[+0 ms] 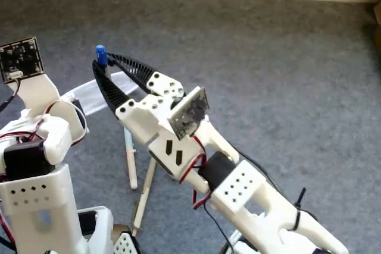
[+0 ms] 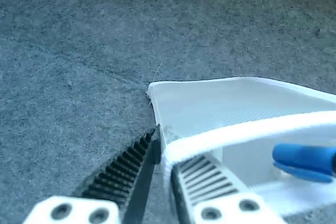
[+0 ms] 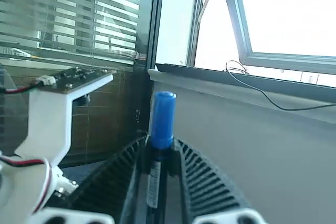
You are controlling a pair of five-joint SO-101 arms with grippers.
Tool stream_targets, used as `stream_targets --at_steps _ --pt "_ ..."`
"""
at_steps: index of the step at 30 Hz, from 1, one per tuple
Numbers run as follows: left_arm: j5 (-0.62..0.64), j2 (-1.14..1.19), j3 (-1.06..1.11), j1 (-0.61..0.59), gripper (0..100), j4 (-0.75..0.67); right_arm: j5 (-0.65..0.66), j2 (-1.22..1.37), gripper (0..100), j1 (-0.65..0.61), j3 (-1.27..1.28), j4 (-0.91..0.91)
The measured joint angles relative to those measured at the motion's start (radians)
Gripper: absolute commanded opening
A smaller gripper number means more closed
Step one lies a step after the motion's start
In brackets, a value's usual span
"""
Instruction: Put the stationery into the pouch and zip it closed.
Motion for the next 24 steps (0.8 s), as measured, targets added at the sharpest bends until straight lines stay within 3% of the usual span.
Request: stream_targets --at_steps 8,14,18,24 --pt "0.000 0.002 0.000 0.003 1 0.000 0.006 0.101 0.9 -0.003 0.000 -0.058" --pt "0.000 0.002 0.000 0.003 1 0.000 0.006 0.103 18.2 -0.006 0.023 -0.035" --pt "0.000 0.002 0.000 0.003 1 0.000 -0.005 0.023 17.9 -0.006 0.025 0.091" --pt "0.000 0.003 0.000 0.003 1 0.000 -0.011 -0.124 17.8 0.020 -0.041 0.431"
